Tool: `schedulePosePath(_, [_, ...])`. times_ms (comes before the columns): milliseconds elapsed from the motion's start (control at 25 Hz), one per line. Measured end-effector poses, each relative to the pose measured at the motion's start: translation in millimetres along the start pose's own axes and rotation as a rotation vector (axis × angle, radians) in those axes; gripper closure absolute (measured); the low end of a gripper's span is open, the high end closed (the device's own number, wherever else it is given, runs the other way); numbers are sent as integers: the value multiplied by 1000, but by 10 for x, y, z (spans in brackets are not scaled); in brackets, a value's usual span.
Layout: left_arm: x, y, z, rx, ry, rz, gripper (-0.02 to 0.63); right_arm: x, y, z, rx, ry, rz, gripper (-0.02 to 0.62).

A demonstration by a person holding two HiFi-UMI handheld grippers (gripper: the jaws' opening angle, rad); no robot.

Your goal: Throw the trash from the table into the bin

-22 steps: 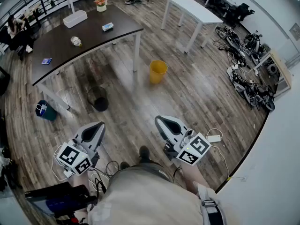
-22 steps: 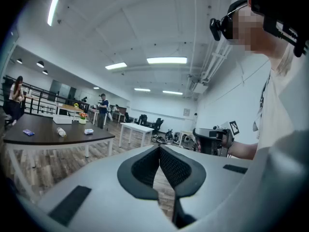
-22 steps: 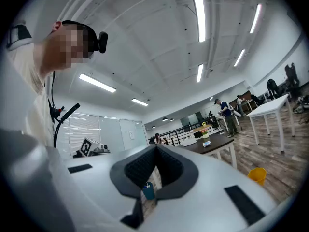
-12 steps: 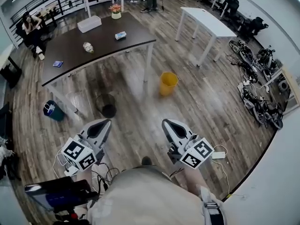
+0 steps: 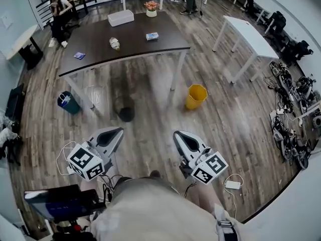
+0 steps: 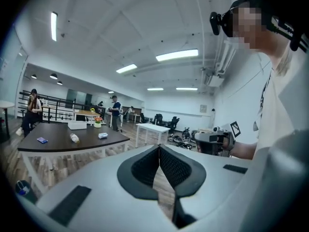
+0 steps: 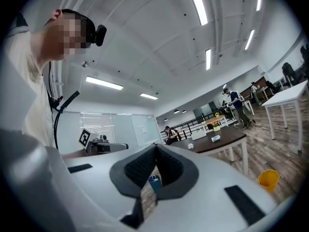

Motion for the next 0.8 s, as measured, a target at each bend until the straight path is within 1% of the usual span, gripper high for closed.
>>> schedulePosePath(120, [18, -13, -63, 22, -14, -16, 592, -133, 6, -58, 6, 0, -15, 584])
schedulePosePath(280, [85, -84, -150, 34, -19, -38, 592, -341, -20, -100, 15, 54, -11, 584])
schedulePosePath(480, [294, -116, -222, 20, -2, -42, 592, -499, -61, -175, 52, 117, 97, 584])
schedulePosePath(640, [559, -102, -233, -1, 24, -37, 592, -555, -82, -320, 84, 171, 195, 584])
schedulePosePath(720, [762, -108, -178, -13, 35, -32, 592, -540, -71, -480, 100, 200, 227, 584])
schedulePosePath(800, [1077, -144, -42, -26, 41, -26, 592, -451, -55, -781, 114, 216, 236, 584])
Point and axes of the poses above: the fingertips, and each gripper's own axes: z backward along the fingers, x to its left, y out of its underside, the point moved 1 cm from there along z, backward along the fingers, and after that the axes turned 8 degrees about y, right-handed, at the moved point
